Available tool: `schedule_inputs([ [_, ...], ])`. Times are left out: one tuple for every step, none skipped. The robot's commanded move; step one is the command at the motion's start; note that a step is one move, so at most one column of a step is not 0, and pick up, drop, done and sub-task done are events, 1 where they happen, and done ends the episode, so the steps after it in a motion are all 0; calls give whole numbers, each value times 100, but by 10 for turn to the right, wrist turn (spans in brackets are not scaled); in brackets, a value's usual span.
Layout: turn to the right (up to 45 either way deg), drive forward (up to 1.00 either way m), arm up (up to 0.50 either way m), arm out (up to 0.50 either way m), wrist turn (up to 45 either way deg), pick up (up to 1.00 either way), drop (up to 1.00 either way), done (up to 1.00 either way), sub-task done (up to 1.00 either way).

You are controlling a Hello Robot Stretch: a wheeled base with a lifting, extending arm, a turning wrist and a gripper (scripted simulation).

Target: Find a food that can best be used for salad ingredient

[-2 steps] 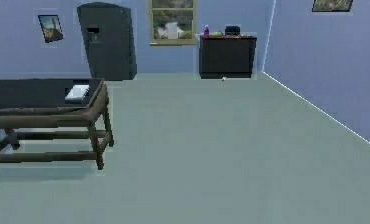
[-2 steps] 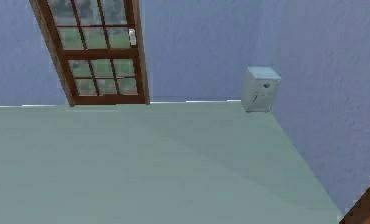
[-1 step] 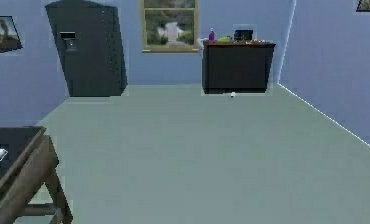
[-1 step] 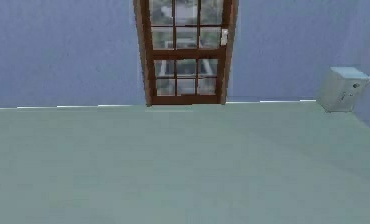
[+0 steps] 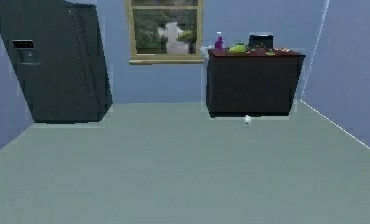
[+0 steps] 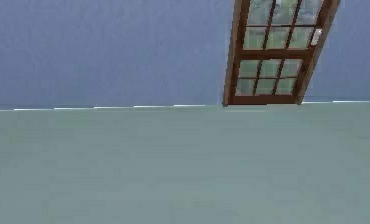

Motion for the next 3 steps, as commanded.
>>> schedule_inputs([
  [0,100,0,0,0,0,0,0,0],
  [0,100,0,0,0,0,0,0,0],
  [-60,0,0,0,0,0,0,0,0],
])
